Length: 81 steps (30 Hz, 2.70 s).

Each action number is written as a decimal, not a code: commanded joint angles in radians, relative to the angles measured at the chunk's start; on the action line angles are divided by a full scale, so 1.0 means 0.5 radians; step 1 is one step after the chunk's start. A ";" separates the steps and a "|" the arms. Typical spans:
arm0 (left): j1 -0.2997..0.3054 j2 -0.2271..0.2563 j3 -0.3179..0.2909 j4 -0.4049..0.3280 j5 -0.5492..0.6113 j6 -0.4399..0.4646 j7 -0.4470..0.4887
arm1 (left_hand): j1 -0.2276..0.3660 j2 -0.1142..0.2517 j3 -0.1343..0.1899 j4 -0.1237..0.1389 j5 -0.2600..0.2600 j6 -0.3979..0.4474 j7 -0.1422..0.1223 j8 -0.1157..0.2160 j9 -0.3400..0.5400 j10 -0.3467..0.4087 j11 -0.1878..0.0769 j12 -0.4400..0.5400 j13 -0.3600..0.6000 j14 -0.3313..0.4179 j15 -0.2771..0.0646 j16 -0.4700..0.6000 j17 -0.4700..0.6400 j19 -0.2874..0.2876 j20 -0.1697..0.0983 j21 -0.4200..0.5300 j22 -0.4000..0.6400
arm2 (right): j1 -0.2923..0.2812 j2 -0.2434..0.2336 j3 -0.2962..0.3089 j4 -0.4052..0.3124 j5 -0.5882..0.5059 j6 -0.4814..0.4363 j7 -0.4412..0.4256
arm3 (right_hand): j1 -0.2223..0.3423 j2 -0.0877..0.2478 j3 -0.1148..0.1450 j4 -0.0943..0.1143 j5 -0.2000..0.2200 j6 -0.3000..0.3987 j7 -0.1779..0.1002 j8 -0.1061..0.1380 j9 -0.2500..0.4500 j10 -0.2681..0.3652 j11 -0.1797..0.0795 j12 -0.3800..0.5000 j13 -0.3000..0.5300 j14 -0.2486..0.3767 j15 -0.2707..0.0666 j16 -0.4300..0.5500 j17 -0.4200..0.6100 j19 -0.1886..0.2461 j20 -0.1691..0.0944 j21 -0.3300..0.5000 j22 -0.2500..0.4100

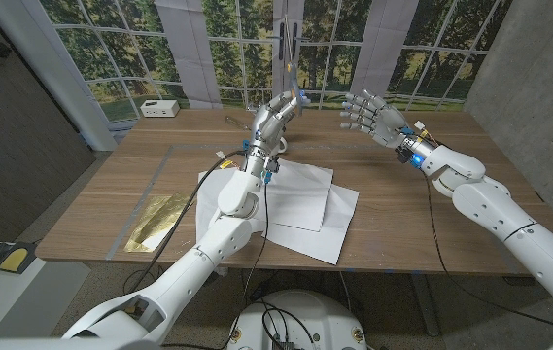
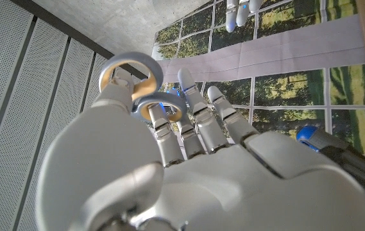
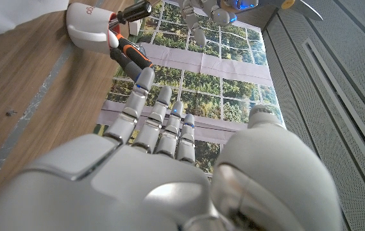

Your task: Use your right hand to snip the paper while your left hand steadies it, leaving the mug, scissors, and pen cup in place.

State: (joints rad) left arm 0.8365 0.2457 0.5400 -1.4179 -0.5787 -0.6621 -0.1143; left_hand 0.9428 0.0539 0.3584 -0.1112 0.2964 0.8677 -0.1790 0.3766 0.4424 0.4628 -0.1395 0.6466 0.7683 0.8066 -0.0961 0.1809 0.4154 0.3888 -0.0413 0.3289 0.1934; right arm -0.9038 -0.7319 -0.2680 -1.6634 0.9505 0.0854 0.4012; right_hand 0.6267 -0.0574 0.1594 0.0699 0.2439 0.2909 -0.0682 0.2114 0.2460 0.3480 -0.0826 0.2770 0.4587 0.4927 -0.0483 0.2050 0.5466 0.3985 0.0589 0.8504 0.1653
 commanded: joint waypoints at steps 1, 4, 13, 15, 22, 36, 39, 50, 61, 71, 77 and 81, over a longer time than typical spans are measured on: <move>-0.023 0.045 0.017 -0.039 -0.220 0.246 -0.181 | 0.121 0.147 0.055 0.089 0.033 -0.001 -0.014 0.022 -0.007 0.075 -0.137 -0.175 -0.112 -0.055 -0.275 0.025 -0.051 0.086 -0.057 0.029 0.017 | -0.015 -0.014 0.004 -0.037 -0.005 -0.008 -0.034 | 0.005 0.021 0.009 0.008 0.001 0.004 -0.017 0.012 0.001 -0.005 -0.004 -0.009 0.002 -0.006 -0.023 0.016 -0.003 0.017 -0.008 -0.008 0.005; -0.028 0.046 0.015 -0.034 -0.242 0.265 -0.219 | 0.111 0.135 0.038 0.094 0.040 -0.001 -0.016 0.025 -0.021 0.049 -0.140 -0.248 -0.160 -0.095 -0.271 0.017 -0.079 0.110 -0.069 0.050 0.030 | -0.019 -0.018 0.006 -0.042 -0.002 -0.011 -0.036 | 0.005 0.022 0.009 0.007 0.001 0.003 -0.020 0.011 -0.001 -0.005 -0.007 -0.013 0.000 -0.004 -0.021 0.017 -0.008 0.021 -0.008 -0.012 0.005; -0.062 0.073 0.014 -0.030 -0.474 0.483 -0.456 | 0.111 0.148 0.022 0.094 0.039 -0.009 0.014 0.037 -0.025 0.031 -0.139 -0.393 -0.269 -0.250 -0.266 -0.012 -0.193 0.060 -0.039 0.059 0.048 | -0.024 -0.014 0.003 -0.046 0.002 -0.008 -0.038 | 0.006 0.029 0.009 0.007 0.001 0.006 -0.025 0.013 -0.005 -0.001 -0.012 -0.021 -0.007 -0.007 -0.022 0.017 -0.020 0.022 -0.009 -0.027 0.005; -0.095 0.084 0.021 0.006 -0.514 0.529 -0.560 | 0.116 0.145 0.020 0.085 0.029 -0.007 0.026 0.045 -0.021 0.030 -0.135 -0.429 -0.297 -0.316 -0.263 -0.021 -0.231 0.037 -0.034 0.055 0.048 | -0.026 -0.011 0.001 -0.046 -0.003 0.002 -0.036 | 0.006 0.031 0.009 0.007 0.001 0.005 -0.024 0.013 -0.006 0.000 -0.014 -0.023 -0.008 -0.009 -0.023 0.016 -0.022 0.021 -0.009 -0.030 0.005; -0.101 0.080 0.010 0.008 -0.566 0.642 -0.591 | 0.103 0.137 0.008 0.084 0.008 0.010 0.029 0.052 -0.029 0.051 -0.134 -0.474 -0.340 -0.394 -0.256 -0.018 -0.284 -0.014 -0.012 0.041 0.044 | -0.031 -0.006 0.000 -0.047 -0.005 0.014 -0.036 | 0.009 0.037 0.010 0.006 0.001 0.007 -0.027 0.014 -0.009 0.002 -0.013 -0.031 -0.013 -0.015 -0.014 0.014 -0.032 0.022 -0.011 -0.042 0.005; -0.128 0.058 0.003 0.066 -0.634 0.751 -0.750 | 0.055 0.076 -0.044 0.086 -0.020 0.030 0.040 0.049 -0.060 0.003 -0.132 -0.582 -0.408 -0.535 -0.239 -0.012 -0.367 -0.071 0.028 0.024 0.035 | -0.052 -0.006 0.009 -0.061 0.000 0.029 -0.046 | 0.013 0.048 0.012 0.004 0.001 0.015 -0.029 0.017 -0.014 0.015 -0.026 -0.041 -0.022 -0.017 -0.016 0.015 -0.050 0.025 -0.015 -0.065 0.005; -0.129 0.049 -0.004 0.074 -0.649 0.766 -0.760 | 0.032 0.045 -0.068 0.091 -0.025 0.041 0.045 0.047 -0.073 0.021 -0.132 -0.593 -0.421 -0.545 -0.233 -0.003 -0.379 -0.069 0.024 0.025 0.032 | -0.048 -0.007 0.007 -0.061 -0.003 0.031 -0.045 | 0.014 0.050 0.012 0.004 0.000 0.017 -0.032 0.018 -0.015 0.016 -0.023 -0.043 -0.024 -0.017 -0.018 0.016 -0.053 0.026 -0.015 -0.069 0.006; -0.141 0.030 -0.017 0.110 -0.643 0.768 -0.796 | -0.042 -0.061 -0.149 0.113 -0.015 0.040 0.020 -0.012 -0.160 0.091 -0.133 -0.635 -0.476 -0.534 -0.238 0.027 -0.414 -0.057 0.010 0.028 0.024 | -0.040 -0.009 0.005 -0.055 -0.004 0.027 -0.041 | 0.015 0.059 0.013 0.004 -0.001 0.018 -0.034 0.018 -0.019 0.018 -0.022 -0.053 -0.030 -0.014 -0.017 0.018 -0.065 0.030 -0.016 -0.083 0.006; -0.141 0.027 -0.033 0.124 -0.636 0.758 -0.803 | -0.054 -0.077 -0.167 0.120 -0.004 0.029 0.021 -0.045 -0.199 0.108 -0.134 -0.656 -0.497 -0.522 -0.251 0.037 -0.423 -0.054 0.012 0.028 0.022 | -0.029 0.000 -0.005 -0.049 -0.002 0.019 -0.040 | 0.019 0.062 0.013 0.000 -0.002 0.019 -0.035 0.018 -0.022 0.019 -0.025 -0.062 -0.036 -0.015 -0.015 0.018 -0.078 0.034 -0.015 -0.098 0.006; -0.134 0.018 -0.044 0.117 -0.666 0.780 -0.809 | -0.043 -0.052 -0.163 0.122 0.001 -0.039 -0.016 -0.117 -0.259 0.184 -0.134 -0.666 -0.523 -0.485 -0.253 0.055 -0.429 -0.060 0.020 0.025 0.020 | -0.035 -0.001 -0.003 -0.056 0.005 0.011 -0.051 | 0.022 0.069 0.014 -0.002 -0.003 0.018 -0.034 0.018 -0.026 0.021 -0.020 -0.070 -0.042 -0.010 -0.019 0.021 -0.090 0.036 -0.013 -0.114 0.006; -0.142 0.004 -0.047 0.131 -0.686 0.801 -0.818 | -0.004 0.012 -0.139 0.113 0.004 -0.186 -0.074 -0.263 -0.377 0.331 -0.142 -0.650 -0.502 -0.423 -0.253 0.078 -0.420 -0.067 0.031 0.020 0.017 | -0.039 0.000 -0.001 -0.061 0.000 0.018 -0.057 | 0.026 0.072 0.015 -0.004 -0.004 0.018 -0.035 0.017 -0.027 0.023 -0.019 -0.073 -0.045 -0.008 -0.017 0.022 -0.096 0.038 -0.012 -0.121 0.006; -0.157 -0.001 -0.045 0.157 -0.687 0.801 -0.851 | 0.003 0.024 -0.134 0.112 0.003 -0.219 -0.075 -0.289 -0.398 0.356 -0.144 -0.645 -0.491 -0.411 -0.251 0.082 -0.417 -0.082 0.046 0.013 0.016 | -0.040 -0.002 -0.001 -0.067 0.000 0.013 -0.062 | 0.025 0.073 0.015 -0.004 -0.004 0.017 -0.035 0.017 -0.028 0.026 -0.020 -0.075 -0.047 -0.005 -0.012 0.023 -0.100 0.041 -0.009 -0.126 0.006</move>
State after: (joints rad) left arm 0.7679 0.2544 0.5198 -1.3571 -0.9110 -0.2737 -0.5194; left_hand 0.9350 0.0405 0.2827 -0.0546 0.2929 0.8061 -0.1784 0.2390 0.2470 0.5767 -0.1729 0.3170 0.5171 0.5917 -0.0536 0.2121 0.2026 0.3496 -0.0233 0.3392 0.1997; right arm -0.9204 -0.7326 -0.2687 -1.6906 0.9499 0.0949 0.3762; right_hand 0.6372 -0.0285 0.1626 0.0668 0.2438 0.2981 -0.0825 0.2114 0.2322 0.3536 -0.0876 0.2400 0.4357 0.4874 -0.0429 0.2109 0.4957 0.4112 0.0536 0.7935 0.1650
